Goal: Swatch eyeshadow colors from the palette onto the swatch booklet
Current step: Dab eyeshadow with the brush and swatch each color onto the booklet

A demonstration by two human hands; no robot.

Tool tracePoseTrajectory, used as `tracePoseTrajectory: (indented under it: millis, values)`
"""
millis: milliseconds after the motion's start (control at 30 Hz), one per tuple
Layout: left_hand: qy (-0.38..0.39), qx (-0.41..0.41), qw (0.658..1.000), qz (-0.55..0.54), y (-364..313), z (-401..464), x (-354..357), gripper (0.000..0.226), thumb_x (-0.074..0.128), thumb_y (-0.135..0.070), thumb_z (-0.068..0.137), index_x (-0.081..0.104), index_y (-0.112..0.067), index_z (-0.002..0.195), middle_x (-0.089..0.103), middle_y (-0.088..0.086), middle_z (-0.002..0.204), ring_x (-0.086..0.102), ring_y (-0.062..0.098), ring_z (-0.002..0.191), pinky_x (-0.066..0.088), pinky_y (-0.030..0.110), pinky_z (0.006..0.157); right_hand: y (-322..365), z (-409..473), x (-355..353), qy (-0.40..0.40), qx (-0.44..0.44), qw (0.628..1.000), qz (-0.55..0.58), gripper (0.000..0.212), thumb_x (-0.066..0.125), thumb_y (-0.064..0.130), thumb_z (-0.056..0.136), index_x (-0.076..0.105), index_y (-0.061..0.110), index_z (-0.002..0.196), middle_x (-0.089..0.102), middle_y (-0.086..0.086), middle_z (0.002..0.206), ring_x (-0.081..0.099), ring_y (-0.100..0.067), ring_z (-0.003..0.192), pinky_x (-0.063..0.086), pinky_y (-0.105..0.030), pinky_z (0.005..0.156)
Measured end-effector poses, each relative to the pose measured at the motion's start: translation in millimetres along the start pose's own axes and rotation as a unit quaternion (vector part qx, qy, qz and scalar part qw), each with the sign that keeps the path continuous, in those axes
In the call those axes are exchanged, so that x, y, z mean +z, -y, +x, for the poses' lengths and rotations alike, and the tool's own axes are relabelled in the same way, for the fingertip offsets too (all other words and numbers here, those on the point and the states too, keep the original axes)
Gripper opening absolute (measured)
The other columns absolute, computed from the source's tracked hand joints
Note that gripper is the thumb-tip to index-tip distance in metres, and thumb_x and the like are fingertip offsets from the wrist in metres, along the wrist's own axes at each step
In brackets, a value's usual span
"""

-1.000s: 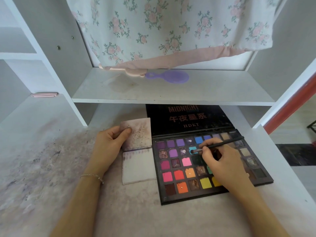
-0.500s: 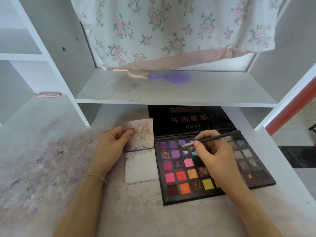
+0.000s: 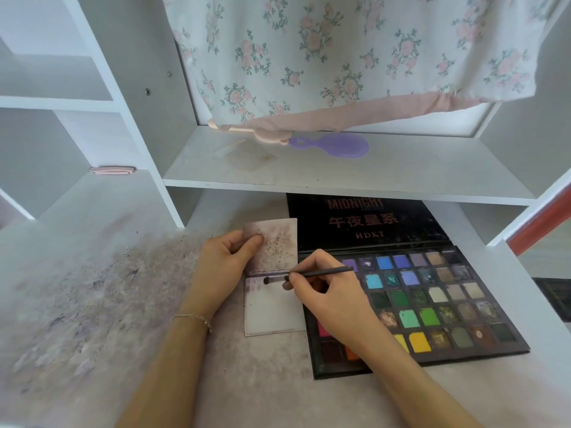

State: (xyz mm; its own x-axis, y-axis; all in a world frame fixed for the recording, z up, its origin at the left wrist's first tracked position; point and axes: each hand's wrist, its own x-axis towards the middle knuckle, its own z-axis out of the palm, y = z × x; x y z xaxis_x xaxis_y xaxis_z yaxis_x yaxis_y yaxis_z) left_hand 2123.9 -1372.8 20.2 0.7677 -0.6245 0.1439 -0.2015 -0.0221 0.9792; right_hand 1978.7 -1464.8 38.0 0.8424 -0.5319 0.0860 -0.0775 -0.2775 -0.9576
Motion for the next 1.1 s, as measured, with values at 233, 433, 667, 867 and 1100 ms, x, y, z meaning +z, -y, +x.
tracePoseTrajectory:
  millis: [233, 433, 667, 867, 1100]
  values:
    - [0.000, -0.001, 1.000, 0.013, 1.6, 0.4, -1.3, 0.016, 0.059, -0.021, 0.086, 0.069, -0.031, 0.078, 0.072, -0.014, 0.078, 0.068, 0.005, 0.076, 0.054, 0.017, 0.065, -6.0, 0.8, 1.7, 0.005, -0.004, 1.000, -0.022, 0.015, 0.059, 0.018, 0.084, 0.056, 0.029, 0.074, 0.070, 0.012, 0.078, 0.064, -0.004, 0.071, 0.051, -0.018, 0.060]
    - [-0.003, -0.002, 1.000, 0.012, 2.1, 1.0, -0.9, 0.016, 0.060, -0.020, 0.086, 0.070, -0.031, 0.079, 0.073, -0.012, 0.080, 0.069, 0.008, 0.078, 0.055, 0.019, 0.068, -7.6, 0.5, 2.6, 0.007, -0.001, 0.999, -0.048, 0.013, 0.059, 0.021, 0.083, 0.055, 0.029, 0.074, 0.069, 0.006, 0.077, 0.064, -0.011, 0.074, 0.053, -0.028, 0.065]
    - [0.000, 0.001, 1.000, 0.004, 0.9, 0.0, -1.0, 0.017, 0.059, -0.019, 0.086, 0.069, -0.031, 0.079, 0.073, -0.012, 0.078, 0.068, 0.008, 0.076, 0.054, 0.017, 0.065, -8.8, 1.2, 3.6, 0.007, 0.002, 0.999, -0.052, 0.011, 0.058, 0.022, 0.083, 0.056, 0.028, 0.075, 0.069, 0.003, 0.077, 0.063, -0.012, 0.073, 0.052, -0.027, 0.064]
    - [-0.001, -0.003, 1.000, 0.003, 2.3, 1.0, -0.9, 0.017, 0.060, -0.019, 0.086, 0.069, -0.032, 0.078, 0.073, -0.013, 0.078, 0.069, 0.008, 0.077, 0.054, 0.018, 0.066, -10.2, 0.8, 3.6, 0.010, 0.006, 0.998, -0.058, 0.010, 0.058, 0.024, 0.082, 0.055, 0.029, 0.075, 0.068, 0.000, 0.076, 0.062, -0.015, 0.072, 0.052, -0.031, 0.062]
    - [0.001, -0.006, 1.000, 0.000, 2.3, 1.3, -0.6, 0.016, 0.059, -0.019, 0.086, 0.069, -0.031, 0.081, 0.073, -0.012, 0.080, 0.069, 0.008, 0.079, 0.054, 0.018, 0.067, -11.5, 1.6, 3.5, 0.006, 0.003, 0.998, -0.058, 0.011, 0.058, 0.021, 0.082, 0.055, 0.028, 0.074, 0.068, 0.002, 0.076, 0.062, -0.013, 0.071, 0.051, -0.027, 0.061]
